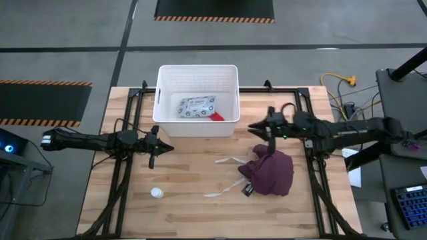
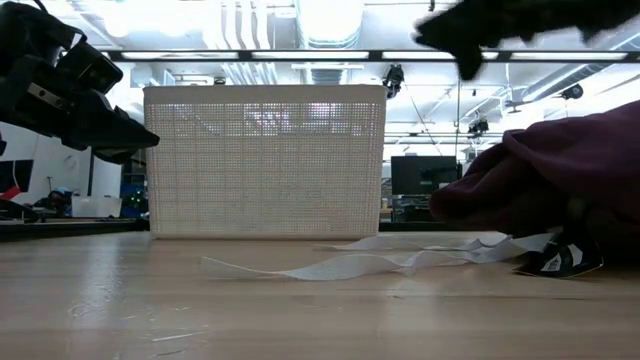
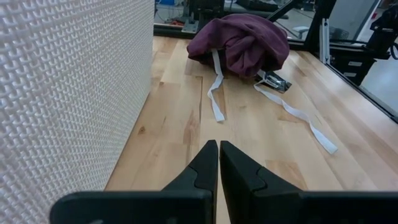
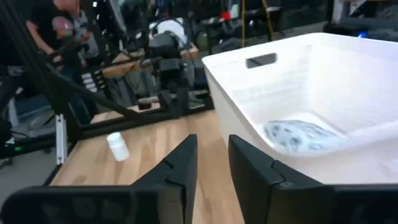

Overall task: Pick & place medical supplies in basket/bin
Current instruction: Put the white pill bottle into the white bin

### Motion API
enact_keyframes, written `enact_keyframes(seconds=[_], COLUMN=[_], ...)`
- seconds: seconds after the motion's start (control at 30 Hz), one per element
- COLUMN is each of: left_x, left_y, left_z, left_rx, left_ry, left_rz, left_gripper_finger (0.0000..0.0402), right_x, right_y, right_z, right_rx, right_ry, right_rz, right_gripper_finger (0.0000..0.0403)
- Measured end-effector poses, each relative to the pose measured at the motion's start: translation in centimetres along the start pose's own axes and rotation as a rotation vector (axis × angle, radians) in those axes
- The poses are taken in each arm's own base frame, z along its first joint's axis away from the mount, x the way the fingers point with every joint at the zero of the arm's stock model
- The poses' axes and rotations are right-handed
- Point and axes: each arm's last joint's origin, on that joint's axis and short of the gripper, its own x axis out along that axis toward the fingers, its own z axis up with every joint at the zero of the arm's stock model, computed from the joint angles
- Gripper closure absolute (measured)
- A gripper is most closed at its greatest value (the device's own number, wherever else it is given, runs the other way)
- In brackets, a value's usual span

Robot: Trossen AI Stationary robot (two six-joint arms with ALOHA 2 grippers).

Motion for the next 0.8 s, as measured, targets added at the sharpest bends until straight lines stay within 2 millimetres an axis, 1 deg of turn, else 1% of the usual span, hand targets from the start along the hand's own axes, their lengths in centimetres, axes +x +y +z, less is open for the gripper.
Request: enact_keyframes(seconds=[0.17,0.27,0.37,0.5,0.57,0.63,0.8], left_x=[0.0,0.0,0.0,0.0,0.0,0.0,-0.2], left_y=[0.0,0.0,0.0,0.0,0.0,0.0,-0.1], left_z=[0.0,0.0,0.0,0.1,0.2,0.5,1.4], left_rx=[0.0,0.0,-0.004,-0.036,-0.038,-0.051,-0.183], left_ry=[-0.001,-0.001,-0.001,-0.008,-0.025,-0.052,-0.094], left_rz=[0.0,0.0,0.0,0.0,-0.001,-0.005,-0.017], left_gripper_finger=[0.0401,0.0402,0.0402,0.0402,0.0402,0.0402,0.0399], right_x=[-3.7,-5.7,-7.2,-8.5,-8.9,-9.2,-9.6], right_y=[-0.9,-1.3,-1.7,-2.5,-2.8,-2.9,-3.0], right_z=[-2.9,-4.0,-5.3,-7.3,-8.0,-8.2,-8.1], right_rx=[-0.018,-0.016,-0.05,-0.031,-0.02,-0.009,0.021], right_ry=[-0.099,-0.164,-0.214,-0.289,-0.331,-0.346,-0.374], right_rz=[0.025,0.037,0.029,-0.054,-0.069,-0.077,-0.096], right_gripper_finger=[0.0342,0.0354,0.0365,0.0377,0.0382,0.0387,0.0394])
